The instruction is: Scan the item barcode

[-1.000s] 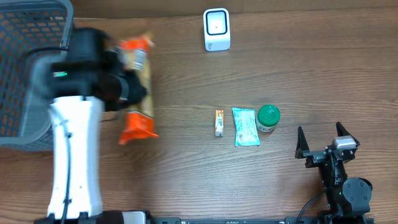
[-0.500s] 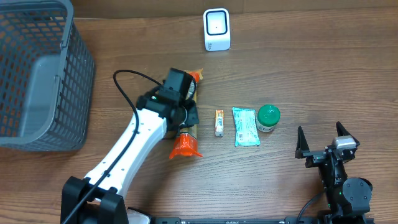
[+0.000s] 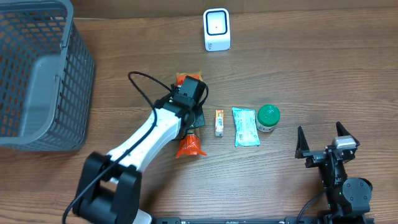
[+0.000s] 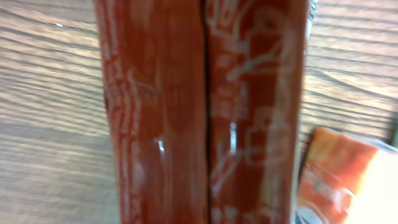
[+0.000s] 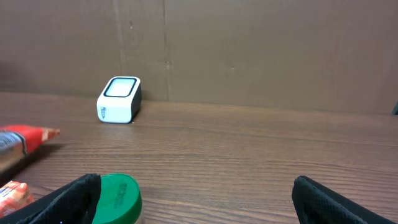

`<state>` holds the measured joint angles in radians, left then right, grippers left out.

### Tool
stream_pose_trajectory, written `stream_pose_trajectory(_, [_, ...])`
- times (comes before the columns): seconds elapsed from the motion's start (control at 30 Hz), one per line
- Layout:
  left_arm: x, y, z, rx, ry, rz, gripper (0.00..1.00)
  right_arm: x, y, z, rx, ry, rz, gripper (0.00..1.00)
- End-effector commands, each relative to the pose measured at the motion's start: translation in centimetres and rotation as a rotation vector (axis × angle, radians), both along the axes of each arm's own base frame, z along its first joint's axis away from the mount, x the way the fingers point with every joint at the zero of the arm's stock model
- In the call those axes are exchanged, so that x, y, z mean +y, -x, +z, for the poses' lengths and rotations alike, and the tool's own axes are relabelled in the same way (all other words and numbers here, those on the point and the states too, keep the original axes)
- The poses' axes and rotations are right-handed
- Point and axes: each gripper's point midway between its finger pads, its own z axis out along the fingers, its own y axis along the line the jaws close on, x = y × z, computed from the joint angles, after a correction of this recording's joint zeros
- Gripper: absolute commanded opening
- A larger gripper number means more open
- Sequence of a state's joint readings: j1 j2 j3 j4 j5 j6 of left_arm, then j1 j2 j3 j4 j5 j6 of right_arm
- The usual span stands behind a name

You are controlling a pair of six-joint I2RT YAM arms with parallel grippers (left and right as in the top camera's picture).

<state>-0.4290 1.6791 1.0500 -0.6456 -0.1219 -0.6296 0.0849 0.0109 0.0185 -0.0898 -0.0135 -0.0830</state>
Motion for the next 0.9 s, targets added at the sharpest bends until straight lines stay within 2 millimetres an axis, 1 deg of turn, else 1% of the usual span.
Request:
stream_pose_trajectory(0.0, [0.0,-0.87,-0.5,-0.017,-0.021,0.002,0.04,-0.18,-0.04,-0.22,-0.003,0.004,-0.01,1.0])
stream_pose_trajectory(0.1, [-0.58,-1.0,-1.19,-0.005,-0.011,-0.049,0.04,-0.18,-0.04,-0.22,-0.003,0.004,-0.01,1.0])
stream_pose_trajectory(0.17, [-0.85,-1.06,-1.3,-0.004,-0.004,-0.072,0.05,-0.18,-0.04,-0.22,-0.003,0.004,-0.01,1.0])
stream_pose_trajectory(0.2, [-0.85,-1.06,-1.3,-0.004,-0.005,-0.072,0.09,-0.18,-0.04,-0.22,-0.003,0.004,-0.01,1.0])
stream_pose_trajectory(0.23, [-0.85,-1.06,-1.3,-0.004,-0.005,-0.072,0.17,-0.18,-0.04,-0.22,-0.003,0.004,-0.01,1.0])
stream_pose_trajectory(0.3, [-0.84,-1.04,-1.31,-0.004,-0.005,-0.072,0.39,-0.18,-0.04,-0.22,-0.003,0.004,-0.01,1.0])
stream_pose_trajectory(0.43, [-0.83,-1.0,-1.32,-0.002,-0.005,-0.072,0.64,-0.18,-0.04,-0.22,-0.003,0.004,-0.01,1.0])
stream_pose_trajectory(0.7, [-0.83,-1.0,-1.32,-0.002,-0.005,-0.071,0.67,-0.18,-0.04,-0.22,-0.003,0.004,-0.01,1.0])
stream_pose_trajectory(0.73, [-0.83,-1.0,-1.32,-0.002,-0.005,-0.072,0.65,-0.18,-0.04,-0.22,-0.003,0.004,-0.01,1.0])
stream_pose_trajectory(0.77, [-0.83,-0.99,-1.33,-0.001,-0.005,-0.072,0.59,-0.18,-0.04,-0.22,-0.003,0.004,-0.01,1.0])
stream_pose_trajectory(0.8, [-0.82,-0.99,-1.33,-0.001,-0.005,-0.071,0.49,-0.18,-0.04,-0.22,-0.003,0.004,-0.01,1.0])
stream_pose_trajectory(0.87, [-0.82,-0.98,-1.33,-0.001,-0.005,-0.071,0.38,-0.18,-0.04,-0.22,-0.003,0.004,-0.01,1.0])
